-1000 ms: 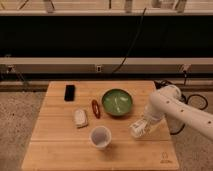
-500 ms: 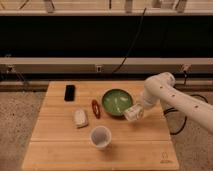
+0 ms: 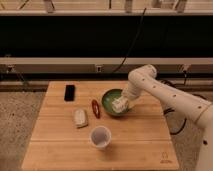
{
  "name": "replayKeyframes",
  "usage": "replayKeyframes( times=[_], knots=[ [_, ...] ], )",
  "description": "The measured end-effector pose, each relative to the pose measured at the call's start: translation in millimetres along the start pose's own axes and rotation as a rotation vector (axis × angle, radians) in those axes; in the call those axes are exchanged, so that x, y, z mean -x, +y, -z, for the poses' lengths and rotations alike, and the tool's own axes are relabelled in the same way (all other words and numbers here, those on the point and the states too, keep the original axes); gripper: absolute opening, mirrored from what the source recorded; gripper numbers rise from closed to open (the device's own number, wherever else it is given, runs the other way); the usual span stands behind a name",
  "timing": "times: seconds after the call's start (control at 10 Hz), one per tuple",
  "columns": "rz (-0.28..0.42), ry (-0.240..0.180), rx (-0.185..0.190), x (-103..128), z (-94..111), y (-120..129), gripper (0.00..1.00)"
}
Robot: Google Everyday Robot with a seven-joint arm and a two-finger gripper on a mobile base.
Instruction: Place the bottle in the ceramic bowl
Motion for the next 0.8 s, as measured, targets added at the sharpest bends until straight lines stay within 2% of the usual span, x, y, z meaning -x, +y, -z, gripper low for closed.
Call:
replayKeyframes(
  times=[0.1, 0.2, 0.5, 0.6, 0.7, 0.8],
  knots=[
    [0.014, 0.008, -0.003, 0, -11, -17, 0.34],
    [0.019, 0.016, -0.006, 0, -15, -24, 0.43],
    [0.021, 0.028, -0.022, -2, -16, -31, 0.72],
    [0.026, 0.026, -0.028, 0, -13, -31, 0.78],
    [0.048, 0.026, -0.045, 6, -9, -27, 0.8],
    [0.056, 0.027, -0.046, 9, -5, -21, 0.8]
  ],
)
